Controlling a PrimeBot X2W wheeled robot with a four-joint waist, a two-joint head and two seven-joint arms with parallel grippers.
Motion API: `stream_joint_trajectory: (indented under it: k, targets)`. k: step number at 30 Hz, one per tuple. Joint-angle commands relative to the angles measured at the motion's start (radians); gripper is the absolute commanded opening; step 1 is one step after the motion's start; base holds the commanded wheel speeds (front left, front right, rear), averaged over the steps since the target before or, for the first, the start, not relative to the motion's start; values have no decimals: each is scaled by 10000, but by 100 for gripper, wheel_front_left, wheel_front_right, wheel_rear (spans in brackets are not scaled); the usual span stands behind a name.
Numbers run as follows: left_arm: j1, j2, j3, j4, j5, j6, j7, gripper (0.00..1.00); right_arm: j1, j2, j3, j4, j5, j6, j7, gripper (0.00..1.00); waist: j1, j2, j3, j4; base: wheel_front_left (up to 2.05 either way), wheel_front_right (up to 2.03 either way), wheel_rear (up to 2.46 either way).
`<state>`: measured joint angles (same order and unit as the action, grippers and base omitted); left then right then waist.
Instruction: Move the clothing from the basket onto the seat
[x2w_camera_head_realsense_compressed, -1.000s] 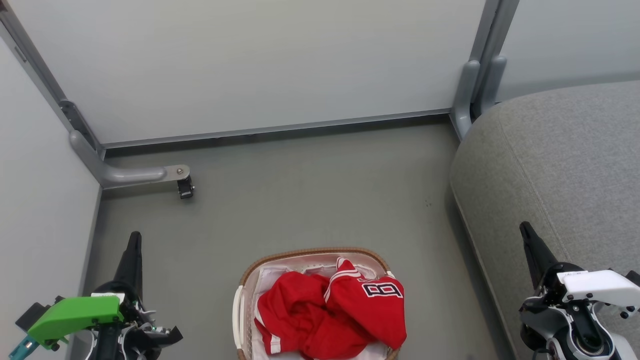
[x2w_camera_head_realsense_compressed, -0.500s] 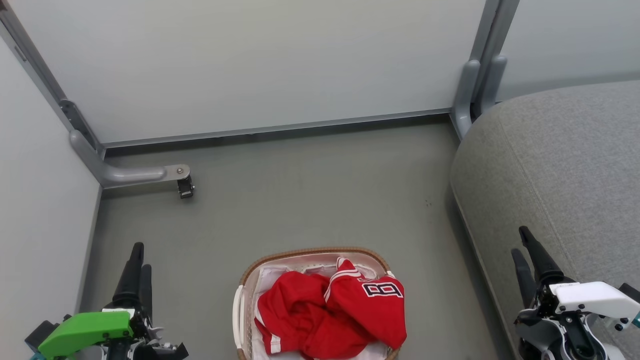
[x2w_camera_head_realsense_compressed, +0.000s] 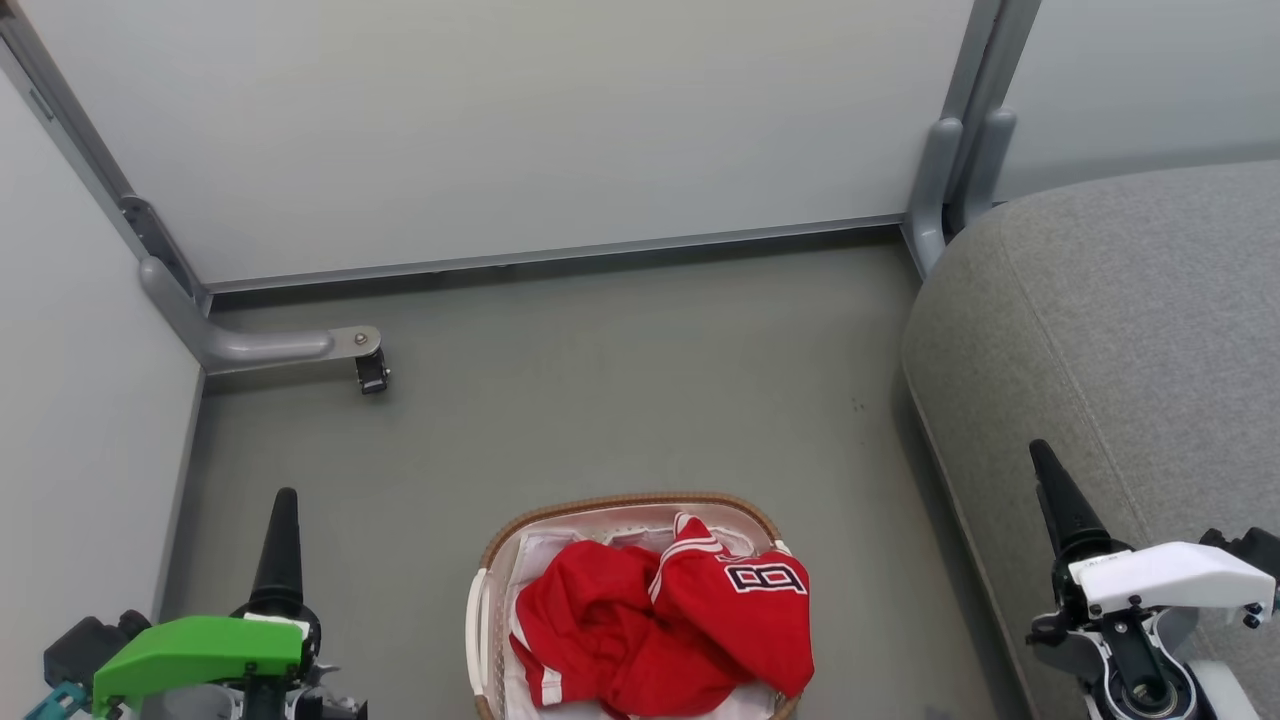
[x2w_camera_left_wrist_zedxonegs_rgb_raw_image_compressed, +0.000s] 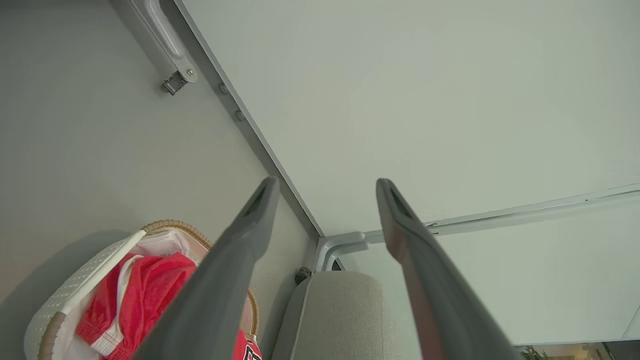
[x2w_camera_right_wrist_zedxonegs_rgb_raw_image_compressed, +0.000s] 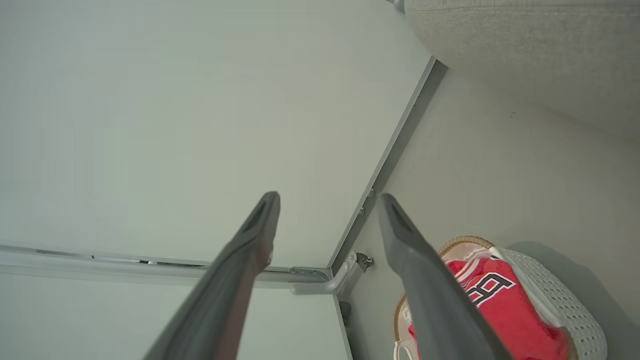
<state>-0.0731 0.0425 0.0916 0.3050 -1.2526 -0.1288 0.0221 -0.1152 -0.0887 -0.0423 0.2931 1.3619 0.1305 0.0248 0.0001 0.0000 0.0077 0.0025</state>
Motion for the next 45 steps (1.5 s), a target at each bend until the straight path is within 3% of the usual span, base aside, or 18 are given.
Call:
stream_joint_trajectory:
  k: [1,15,45]
  targets:
    - [-254,115,-89,-95,608,-6,-120,100,-315,-149,69,-121,-462,2,-133,100,0,0,2,1,0,0,0]
    - [-146,403,-752,72,3320,135,-663,100,-363,-304,364,-1,-2828,2,-678,100,0,0,13,9,0,0,0]
    - [-375,898,-1972,408,7226,720,-1602,100,-893,-482,1018,682,-7044,3,-1621,100,0,0,94,4,0,0,0]
